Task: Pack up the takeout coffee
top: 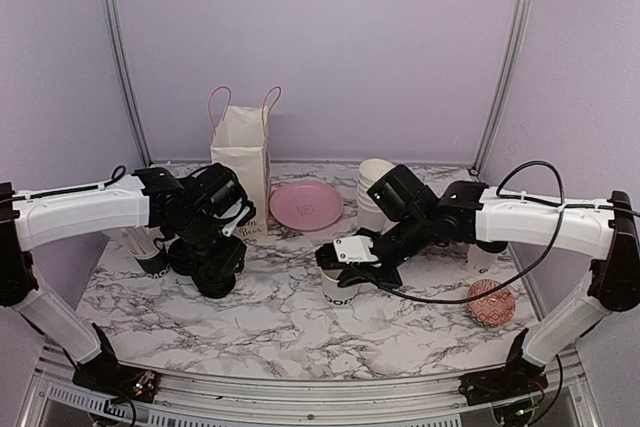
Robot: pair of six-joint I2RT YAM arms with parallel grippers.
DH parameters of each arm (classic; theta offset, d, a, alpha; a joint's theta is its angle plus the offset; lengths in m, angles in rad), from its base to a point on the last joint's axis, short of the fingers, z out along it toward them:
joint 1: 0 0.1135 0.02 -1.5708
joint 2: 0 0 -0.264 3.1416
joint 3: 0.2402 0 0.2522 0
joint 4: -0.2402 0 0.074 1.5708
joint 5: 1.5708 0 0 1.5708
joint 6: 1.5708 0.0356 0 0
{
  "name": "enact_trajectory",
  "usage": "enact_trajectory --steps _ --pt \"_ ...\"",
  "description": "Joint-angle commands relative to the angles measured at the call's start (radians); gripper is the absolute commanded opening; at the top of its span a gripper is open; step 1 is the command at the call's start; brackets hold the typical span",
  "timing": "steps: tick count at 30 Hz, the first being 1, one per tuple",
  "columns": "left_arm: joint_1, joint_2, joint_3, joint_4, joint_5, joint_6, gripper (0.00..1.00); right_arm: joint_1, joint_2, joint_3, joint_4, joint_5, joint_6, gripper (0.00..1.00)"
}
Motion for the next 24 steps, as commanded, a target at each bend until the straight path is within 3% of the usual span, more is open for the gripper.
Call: enact_trajectory --steps 1,17,24 --pt "-0.012 0.05 0.007 -0.049 0.009 0.026 0.5 0.035 0.025 -0.012 0.088 0.015 0.027 0.0" --pt "-0.044 0.158 0.034 -0.101 -0.152 -0.052 0.41 0.08 0.073 -0.077 0.144 0.016 0.038 0.03" --pt "-0.05 0.208 0.046 -0.104 -0.18 -0.052 0.37 0.081 0.053 -0.062 0.09 -0.041 0.012 0.25"
